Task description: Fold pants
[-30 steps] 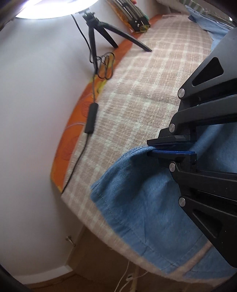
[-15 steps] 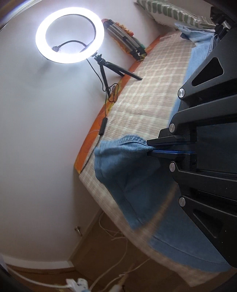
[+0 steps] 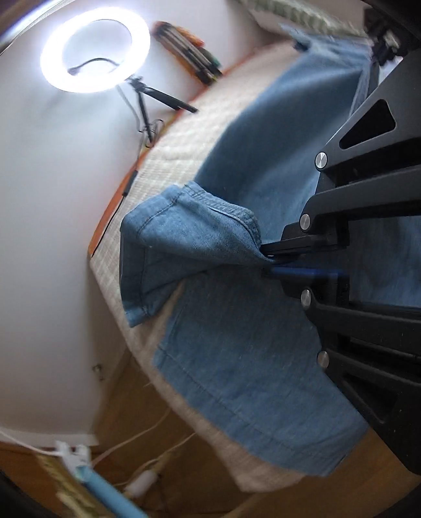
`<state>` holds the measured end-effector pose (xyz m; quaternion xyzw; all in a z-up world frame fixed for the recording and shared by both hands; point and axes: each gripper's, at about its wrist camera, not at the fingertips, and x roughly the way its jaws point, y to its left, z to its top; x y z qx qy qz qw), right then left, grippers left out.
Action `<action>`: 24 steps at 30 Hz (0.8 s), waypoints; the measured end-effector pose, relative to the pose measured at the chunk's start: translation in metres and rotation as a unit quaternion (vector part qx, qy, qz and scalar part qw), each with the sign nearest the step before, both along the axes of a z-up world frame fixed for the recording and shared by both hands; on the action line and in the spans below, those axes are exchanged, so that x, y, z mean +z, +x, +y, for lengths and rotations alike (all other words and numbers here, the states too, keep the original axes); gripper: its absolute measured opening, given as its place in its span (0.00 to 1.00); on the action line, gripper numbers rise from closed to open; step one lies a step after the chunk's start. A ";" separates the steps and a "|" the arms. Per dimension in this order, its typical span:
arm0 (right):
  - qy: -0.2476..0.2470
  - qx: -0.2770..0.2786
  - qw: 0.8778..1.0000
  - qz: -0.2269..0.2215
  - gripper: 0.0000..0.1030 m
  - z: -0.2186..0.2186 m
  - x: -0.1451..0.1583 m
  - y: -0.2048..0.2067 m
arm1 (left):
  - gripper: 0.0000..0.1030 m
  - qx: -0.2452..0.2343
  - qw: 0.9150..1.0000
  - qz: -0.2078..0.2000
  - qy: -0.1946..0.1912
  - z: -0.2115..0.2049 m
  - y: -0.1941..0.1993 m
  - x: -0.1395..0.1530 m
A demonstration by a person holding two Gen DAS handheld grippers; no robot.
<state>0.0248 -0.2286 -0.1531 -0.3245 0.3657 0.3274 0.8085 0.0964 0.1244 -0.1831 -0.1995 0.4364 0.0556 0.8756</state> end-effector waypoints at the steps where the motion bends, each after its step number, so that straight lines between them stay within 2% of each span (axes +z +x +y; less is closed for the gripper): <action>1: 0.002 -0.004 1.000 0.004 0.03 0.000 -0.002 0.001 | 0.12 0.001 1.000 0.000 0.017 -0.004 0.002 0.001; 2: 0.006 -0.008 1.000 0.011 0.03 -0.001 -0.004 0.003 | 0.17 0.001 1.000 -0.003 0.029 -0.004 0.001 0.002; 3: 0.008 -0.012 1.000 0.015 0.03 -0.003 -0.006 0.004 | 0.26 0.000 0.999 -0.004 0.046 -0.008 0.004 0.005; 4: 0.012 -0.016 1.000 0.018 0.03 -0.004 -0.007 0.004 | 0.30 -0.002 0.997 -0.006 0.071 -0.013 0.008 0.009; 6: 0.022 -0.026 0.999 0.026 0.03 -0.006 -0.009 0.006 | 0.47 -0.011 0.991 -0.012 0.131 -0.025 0.015 0.015; 8: 0.031 -0.034 0.998 0.032 0.03 -0.008 -0.011 0.008 | 0.49 -0.027 0.981 -0.015 0.191 -0.040 0.026 0.019; 11: 0.035 -0.039 0.998 0.034 0.03 -0.009 -0.013 0.006 | 0.56 -0.049 0.967 -0.005 0.249 -0.050 0.042 0.014; 13: 0.035 -0.039 0.998 0.033 0.04 -0.008 -0.014 0.006 | 0.56 -0.051 0.960 0.015 0.274 -0.050 0.057 0.007; 15: 0.038 -0.040 0.998 0.033 0.04 -0.009 -0.013 0.007 | 0.55 -0.044 0.961 0.019 0.271 -0.042 0.068 0.006; 16: 0.041 -0.042 0.998 0.033 0.04 -0.010 -0.013 0.007 | 0.51 -0.040 0.964 0.018 0.261 -0.035 0.072 0.006; 18: 0.048 -0.045 0.997 0.035 0.04 -0.011 -0.011 0.008 | 0.06 -0.032 0.975 0.020 0.220 -0.019 0.075 0.007; 20: 0.053 -0.048 0.997 0.035 0.04 -0.012 -0.011 0.008 | 0.04 -0.019 0.986 0.019 0.164 -0.002 0.072 0.010; 24: 0.074 -0.061 0.994 0.046 0.07 -0.017 -0.010 0.011 | 0.04 0.008 0.994 -0.009 0.112 0.024 0.042 0.023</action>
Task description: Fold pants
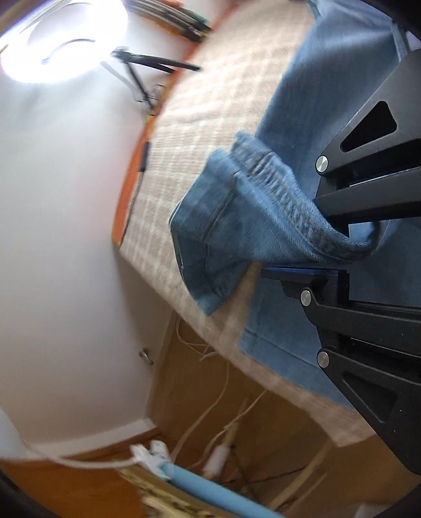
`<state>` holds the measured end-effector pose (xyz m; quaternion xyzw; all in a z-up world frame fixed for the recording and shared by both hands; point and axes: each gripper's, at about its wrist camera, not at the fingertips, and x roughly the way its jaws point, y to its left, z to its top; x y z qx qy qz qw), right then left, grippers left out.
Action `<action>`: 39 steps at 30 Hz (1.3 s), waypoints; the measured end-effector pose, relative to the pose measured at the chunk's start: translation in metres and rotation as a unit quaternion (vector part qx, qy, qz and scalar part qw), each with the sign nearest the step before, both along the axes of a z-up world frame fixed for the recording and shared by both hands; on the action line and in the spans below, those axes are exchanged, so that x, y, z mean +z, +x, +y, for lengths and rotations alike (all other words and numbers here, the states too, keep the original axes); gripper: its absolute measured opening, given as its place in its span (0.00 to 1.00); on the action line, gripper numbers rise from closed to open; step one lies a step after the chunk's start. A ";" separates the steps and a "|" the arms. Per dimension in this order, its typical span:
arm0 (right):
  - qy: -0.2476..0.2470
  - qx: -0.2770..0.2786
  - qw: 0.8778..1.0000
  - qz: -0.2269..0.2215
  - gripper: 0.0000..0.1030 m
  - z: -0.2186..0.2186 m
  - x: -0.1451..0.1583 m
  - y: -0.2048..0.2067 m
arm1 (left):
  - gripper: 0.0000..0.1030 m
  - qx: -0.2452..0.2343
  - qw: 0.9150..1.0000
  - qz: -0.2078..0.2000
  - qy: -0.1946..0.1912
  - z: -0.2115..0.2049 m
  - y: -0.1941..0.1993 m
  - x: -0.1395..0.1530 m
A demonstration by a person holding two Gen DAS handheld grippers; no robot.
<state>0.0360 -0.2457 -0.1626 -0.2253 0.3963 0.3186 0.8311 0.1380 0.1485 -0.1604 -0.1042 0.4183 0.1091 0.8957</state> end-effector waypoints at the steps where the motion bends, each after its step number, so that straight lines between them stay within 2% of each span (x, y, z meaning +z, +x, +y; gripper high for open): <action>1: 0.007 -0.006 1.000 0.005 0.08 -0.001 0.000 0.001 | 0.04 0.011 1.000 -0.006 -0.027 0.008 -0.010 0.002; 3: 0.025 -0.019 0.999 0.016 0.09 -0.006 0.002 0.004 | 0.04 0.027 0.997 -0.014 -0.071 0.021 -0.028 0.002; 4: 0.036 -0.025 0.999 0.021 0.16 -0.009 0.003 0.005 | 0.04 0.036 0.996 -0.017 -0.086 0.027 -0.037 0.002; 7: 0.071 -0.062 0.995 0.026 0.31 -0.028 0.016 0.009 | 0.04 0.043 0.994 -0.018 -0.096 0.032 -0.054 -0.002; 9: 0.105 -0.106 0.988 0.030 0.39 -0.050 0.029 0.014 | 0.04 0.042 0.994 -0.017 -0.099 0.032 -0.059 -0.004; 11: 0.140 -0.175 0.974 0.031 0.57 -0.082 0.042 0.024 | 0.04 0.043 0.993 -0.018 -0.106 0.034 -0.061 -0.005; 12: 0.150 -0.218 0.964 0.027 0.70 -0.099 0.047 0.030 | 0.04 0.045 0.992 -0.020 -0.112 0.036 -0.063 -0.005; 13: 0.159 -0.268 0.950 0.025 0.73 -0.119 0.053 0.039 | 0.04 0.045 0.992 -0.022 -0.117 0.037 -0.063 -0.005; 17: 0.151 -0.423 0.893 0.037 0.75 -0.183 0.061 0.076 | 0.04 0.040 0.991 -0.030 -0.124 0.036 -0.065 -0.003; 20: 0.143 -0.497 0.854 0.057 0.75 -0.226 0.056 0.113 | 0.04 0.035 0.990 -0.036 -0.128 0.039 -0.064 0.001; 22: 0.125 -0.526 0.838 0.067 0.75 -0.246 0.050 0.135 | 0.04 0.032 0.990 -0.039 -0.130 0.038 -0.066 0.002; 26: 0.058 -0.579 0.808 0.087 0.75 -0.272 0.027 0.174 | 0.04 0.025 0.991 -0.038 -0.127 0.037 -0.066 0.004; 28: 0.047 -0.590 0.801 0.097 0.75 -0.281 0.018 0.184 | 0.04 0.021 0.991 -0.037 -0.126 0.039 -0.065 0.004; 31: 0.064 -0.600 0.787 0.129 0.74 -0.293 0.003 0.190 | 0.04 0.019 0.991 -0.032 -0.127 0.042 -0.064 0.003; 33: 0.062 -0.602 0.785 0.132 0.71 -0.298 -0.003 0.192 | 0.04 0.018 0.991 -0.030 -0.129 0.043 -0.063 0.003; 36: 0.095 -0.587 0.791 0.144 0.33 -0.304 -0.011 0.187 | 0.04 0.014 0.992 -0.030 -0.121 0.042 -0.061 0.005; 39: 0.116 -0.581 0.795 0.128 0.21 -0.307 -0.001 0.174 | 0.03 0.008 0.993 -0.034 -0.116 0.043 -0.058 0.012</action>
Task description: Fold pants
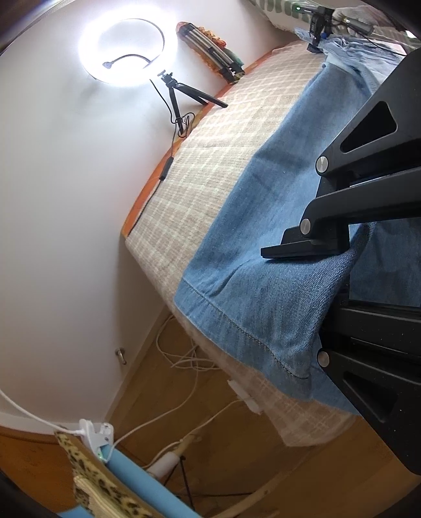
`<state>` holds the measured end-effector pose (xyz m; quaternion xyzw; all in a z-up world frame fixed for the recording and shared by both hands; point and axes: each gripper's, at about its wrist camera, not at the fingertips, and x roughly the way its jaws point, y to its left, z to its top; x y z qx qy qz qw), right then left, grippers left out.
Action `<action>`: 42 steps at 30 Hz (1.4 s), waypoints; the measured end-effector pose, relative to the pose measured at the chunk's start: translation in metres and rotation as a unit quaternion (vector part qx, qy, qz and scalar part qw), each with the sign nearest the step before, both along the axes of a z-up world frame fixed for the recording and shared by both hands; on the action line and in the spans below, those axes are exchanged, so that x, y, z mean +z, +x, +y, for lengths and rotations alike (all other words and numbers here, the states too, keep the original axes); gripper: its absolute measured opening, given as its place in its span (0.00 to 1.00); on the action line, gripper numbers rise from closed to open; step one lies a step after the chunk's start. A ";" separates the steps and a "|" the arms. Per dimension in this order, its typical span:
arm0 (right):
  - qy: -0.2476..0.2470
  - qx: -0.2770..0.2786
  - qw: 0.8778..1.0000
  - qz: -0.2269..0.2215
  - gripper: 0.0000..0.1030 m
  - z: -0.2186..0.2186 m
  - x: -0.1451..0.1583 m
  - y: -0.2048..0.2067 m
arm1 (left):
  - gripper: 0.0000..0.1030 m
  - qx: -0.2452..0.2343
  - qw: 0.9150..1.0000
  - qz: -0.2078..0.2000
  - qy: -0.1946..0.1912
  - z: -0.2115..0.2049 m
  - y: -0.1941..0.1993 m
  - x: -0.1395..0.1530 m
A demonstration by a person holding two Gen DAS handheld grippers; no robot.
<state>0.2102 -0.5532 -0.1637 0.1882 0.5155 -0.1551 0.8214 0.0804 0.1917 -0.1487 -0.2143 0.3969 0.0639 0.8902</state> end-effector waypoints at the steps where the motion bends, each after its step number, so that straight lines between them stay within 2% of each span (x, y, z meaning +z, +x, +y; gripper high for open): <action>1: -0.003 0.001 1.000 -0.012 0.18 -0.001 0.007 -0.005 | 0.03 -0.002 1.000 -0.003 0.001 0.000 0.001 0.003; 3: -0.003 0.004 0.999 -0.044 0.16 -0.005 0.029 -0.019 | 0.03 -0.010 1.000 -0.011 0.005 0.000 0.003 0.013; 7: 0.025 0.000 0.992 -0.125 0.14 -0.018 0.080 -0.060 | 0.03 -0.016 0.999 -0.041 0.017 0.002 -0.007 0.039; 9: 0.029 0.002 0.987 -0.158 0.14 -0.021 0.098 -0.090 | 0.03 -0.013 0.999 -0.040 0.012 0.007 -0.022 0.037; 11: 0.034 0.003 0.984 -0.176 0.14 -0.025 0.101 -0.124 | 0.03 -0.014 1.000 -0.018 0.005 0.012 -0.037 0.021; 14: 0.047 -0.009 0.986 -0.162 0.14 -0.031 0.078 -0.169 | 0.03 -0.012 1.000 0.022 -0.012 0.013 -0.058 -0.012; 18: 0.035 -0.020 0.992 -0.120 0.11 -0.033 0.043 -0.203 | 0.03 -0.003 0.998 0.056 -0.035 0.012 -0.070 -0.047; 20: 0.045 -0.034 0.994 -0.098 0.11 -0.039 0.023 -0.217 | 0.03 0.005 0.997 0.061 -0.056 0.015 -0.070 -0.056; 23: 0.055 -0.047 0.994 -0.083 0.10 -0.047 0.006 -0.226 | 0.10 0.013 0.995 0.069 -0.076 0.020 -0.067 -0.064; 24: 0.057 -0.047 0.994 -0.081 0.10 -0.048 0.003 -0.227 | 0.15 0.022 0.994 0.070 -0.078 0.023 -0.067 -0.064; 27: 0.055 -0.043 0.994 -0.081 0.09 -0.048 0.003 -0.227 | 0.16 0.046 0.992 0.061 -0.098 0.035 -0.067 -0.064; 29: 0.051 -0.039 0.994 -0.083 0.09 -0.045 0.007 -0.224 | 0.13 0.051 0.994 0.054 -0.077 0.035 -0.067 -0.057; 30: 0.050 -0.036 0.994 -0.086 0.09 -0.043 0.008 -0.224 | 0.09 0.046 0.997 0.043 -0.048 0.030 -0.068 -0.048; 32: 0.041 -0.027 0.994 -0.098 0.09 -0.040 0.015 -0.223 | 0.09 0.040 0.999 0.033 0.001 0.023 -0.069 -0.035; 37: 0.036 -0.024 0.996 -0.082 0.09 -0.038 0.010 -0.223 | 0.13 0.054 0.995 0.085 0.016 0.044 -0.070 -0.047; 40: 0.049 -0.030 0.995 -0.080 0.09 -0.042 0.005 -0.226 | 0.19 0.072 0.993 0.086 0.032 0.056 -0.076 -0.038; 42: 0.061 -0.029 0.994 -0.083 0.12 -0.044 0.004 -0.227 | 0.23 0.067 0.994 0.079 0.036 0.061 -0.076 -0.026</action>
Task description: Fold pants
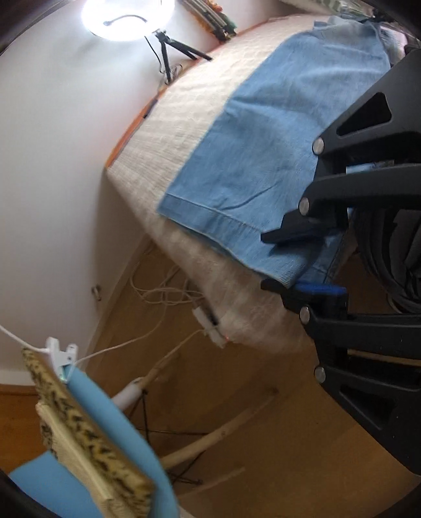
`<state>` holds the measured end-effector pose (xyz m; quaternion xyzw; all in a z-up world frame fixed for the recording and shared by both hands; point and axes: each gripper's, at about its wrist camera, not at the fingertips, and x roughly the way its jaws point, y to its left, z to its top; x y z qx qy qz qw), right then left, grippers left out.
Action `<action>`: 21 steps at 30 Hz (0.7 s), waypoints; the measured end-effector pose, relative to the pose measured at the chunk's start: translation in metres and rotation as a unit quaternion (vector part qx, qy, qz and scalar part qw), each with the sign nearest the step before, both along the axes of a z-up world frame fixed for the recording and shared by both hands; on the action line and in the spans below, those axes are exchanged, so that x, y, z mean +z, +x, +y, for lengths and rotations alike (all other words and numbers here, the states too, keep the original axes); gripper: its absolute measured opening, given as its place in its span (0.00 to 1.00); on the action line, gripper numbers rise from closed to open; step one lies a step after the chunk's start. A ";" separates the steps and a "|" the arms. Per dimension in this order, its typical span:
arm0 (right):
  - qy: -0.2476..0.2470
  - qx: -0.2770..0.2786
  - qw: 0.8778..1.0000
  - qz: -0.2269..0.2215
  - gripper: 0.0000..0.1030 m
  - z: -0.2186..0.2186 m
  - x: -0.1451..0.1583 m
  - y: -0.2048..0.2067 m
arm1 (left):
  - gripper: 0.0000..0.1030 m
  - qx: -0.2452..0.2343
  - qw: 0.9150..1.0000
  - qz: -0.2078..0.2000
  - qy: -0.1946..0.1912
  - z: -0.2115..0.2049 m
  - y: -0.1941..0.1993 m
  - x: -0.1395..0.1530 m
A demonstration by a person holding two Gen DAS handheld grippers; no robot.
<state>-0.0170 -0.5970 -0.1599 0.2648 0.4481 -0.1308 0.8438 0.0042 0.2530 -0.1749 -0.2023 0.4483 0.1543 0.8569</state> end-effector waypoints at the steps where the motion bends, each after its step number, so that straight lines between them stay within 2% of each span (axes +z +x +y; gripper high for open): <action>1: 0.002 0.002 1.000 0.000 0.14 -0.001 0.000 0.000 | 0.23 -0.004 1.000 -0.001 0.021 -0.001 0.002 0.010; 2: 0.002 0.003 1.000 -0.002 0.16 -0.001 0.001 -0.001 | 0.23 -0.009 0.999 -0.006 0.034 -0.001 0.004 0.020; 4: 0.004 0.007 1.000 -0.001 0.28 -0.001 0.002 -0.003 | 0.26 -0.028 0.999 -0.025 0.029 -0.002 0.011 0.044; 6: 0.007 0.012 1.000 0.001 0.33 -0.001 0.003 -0.005 | 0.38 -0.043 0.998 -0.042 0.036 -0.011 0.019 0.067; 9: -0.002 0.011 1.000 0.004 0.33 -0.002 0.005 -0.012 | 0.40 -0.097 0.991 -0.069 0.054 -0.042 0.039 0.100; 14: -0.030 0.005 1.000 -0.002 0.33 -0.003 0.019 -0.025 | 0.43 -0.186 0.978 -0.076 0.046 -0.110 0.070 0.105; 21: -0.086 0.019 0.995 -0.035 0.34 0.003 0.058 -0.028 | 0.43 -0.308 0.949 -0.063 -0.010 -0.226 0.107 0.076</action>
